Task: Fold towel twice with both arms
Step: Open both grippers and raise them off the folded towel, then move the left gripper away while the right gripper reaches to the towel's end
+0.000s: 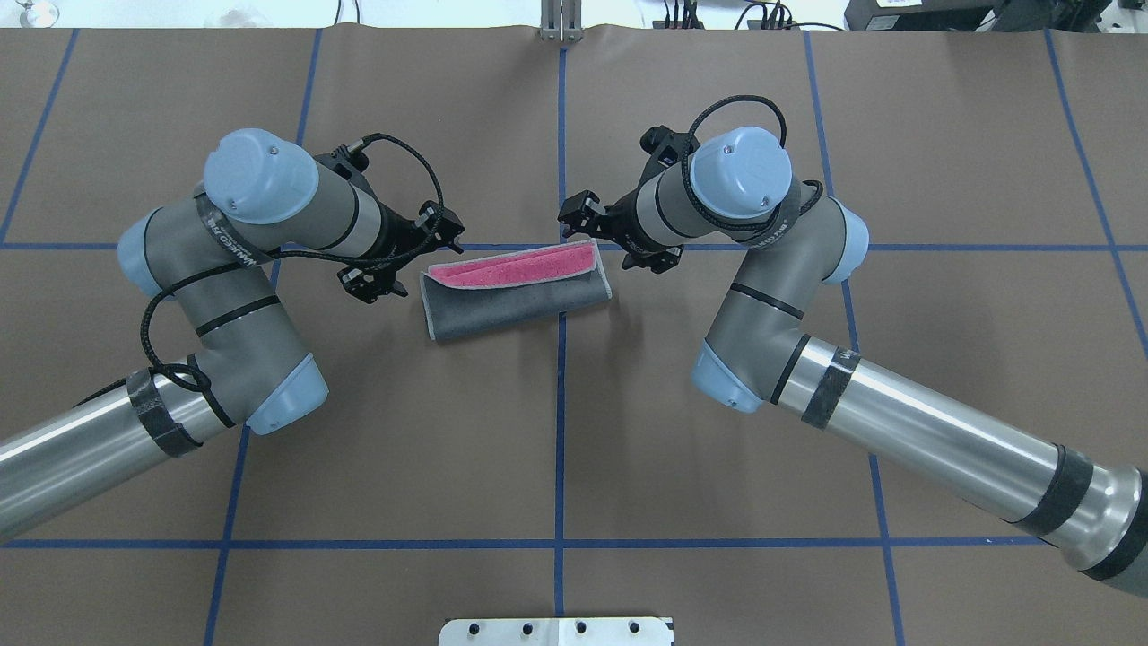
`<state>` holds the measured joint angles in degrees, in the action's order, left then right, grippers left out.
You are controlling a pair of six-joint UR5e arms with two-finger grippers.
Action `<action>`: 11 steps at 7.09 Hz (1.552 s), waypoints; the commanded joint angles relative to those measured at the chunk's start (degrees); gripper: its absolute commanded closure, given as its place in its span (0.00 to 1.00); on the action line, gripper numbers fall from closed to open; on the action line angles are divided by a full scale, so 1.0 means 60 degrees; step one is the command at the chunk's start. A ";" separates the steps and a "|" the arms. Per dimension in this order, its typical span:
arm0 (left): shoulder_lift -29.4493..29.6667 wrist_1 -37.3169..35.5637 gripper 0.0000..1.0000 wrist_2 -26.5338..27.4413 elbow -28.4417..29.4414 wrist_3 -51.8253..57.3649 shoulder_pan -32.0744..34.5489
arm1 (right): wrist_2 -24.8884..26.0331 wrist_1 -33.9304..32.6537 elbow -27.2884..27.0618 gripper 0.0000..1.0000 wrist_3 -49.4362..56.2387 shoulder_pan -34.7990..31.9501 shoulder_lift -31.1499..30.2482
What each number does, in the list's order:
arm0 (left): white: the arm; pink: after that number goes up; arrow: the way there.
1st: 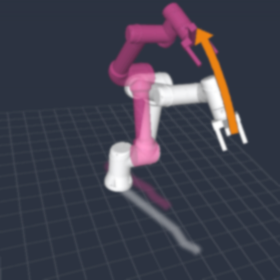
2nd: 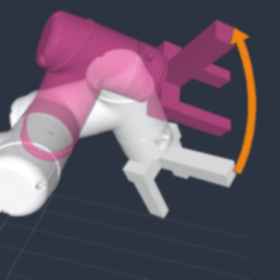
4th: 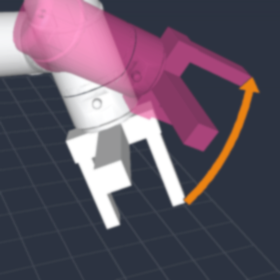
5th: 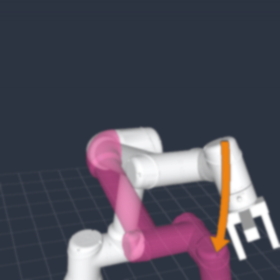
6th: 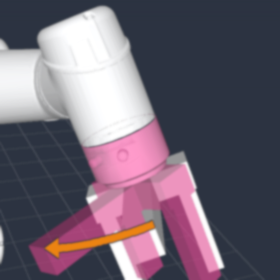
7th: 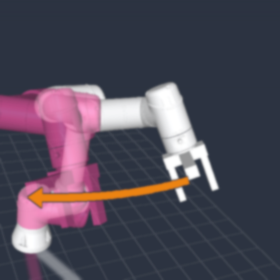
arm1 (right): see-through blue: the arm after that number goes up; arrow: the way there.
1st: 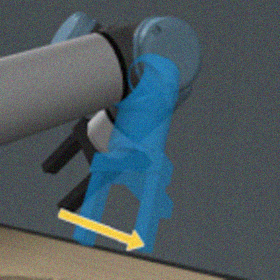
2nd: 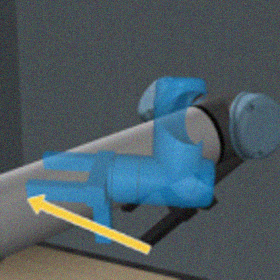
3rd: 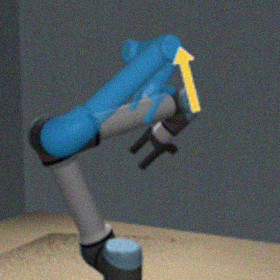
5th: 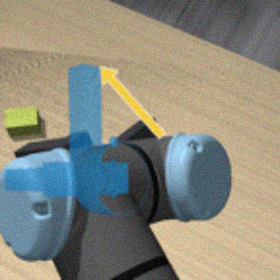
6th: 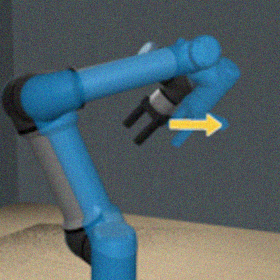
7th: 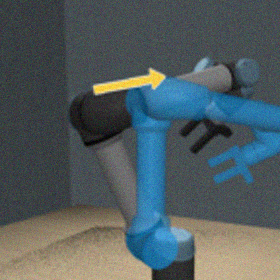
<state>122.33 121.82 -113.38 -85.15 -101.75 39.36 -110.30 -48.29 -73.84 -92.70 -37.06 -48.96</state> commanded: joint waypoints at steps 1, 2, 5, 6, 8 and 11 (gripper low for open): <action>0.0278 0.0014 0.00 0.0015 0.0318 -0.0164 -0.0055 | -0.0015 -0.0052 -0.0012 0.01 0.0185 -0.0136 -0.0028; 0.0541 0.0014 0.00 0.0015 0.0552 -0.0455 -0.0099 | -0.0102 -0.0066 0.0003 0.01 0.0404 -0.0311 -0.0043; 0.0952 0.0363 0.00 0.0219 0.1181 -0.0517 -0.0245 | -0.0906 -0.0081 0.0017 0.01 0.0932 -0.0984 -0.0145; 0.1200 0.0540 0.00 0.0234 0.1590 -0.0531 -0.0246 | -0.0937 -0.0081 0.0032 0.01 0.0948 -0.1044 -0.0145; 0.1524 0.0556 0.00 0.0234 0.1916 -0.0531 -0.0246 | -0.1068 -0.0081 0.0032 0.01 0.0948 -0.1161 -0.0160; 0.2211 0.0993 0.00 0.0381 0.2820 -0.0792 -0.0275 | -0.1303 -0.0067 0.0017 0.01 0.1124 -0.1308 -0.0248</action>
<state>133.57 126.10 -111.31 -71.09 -105.34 37.78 -117.52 -48.70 -73.73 -86.23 -44.50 -50.37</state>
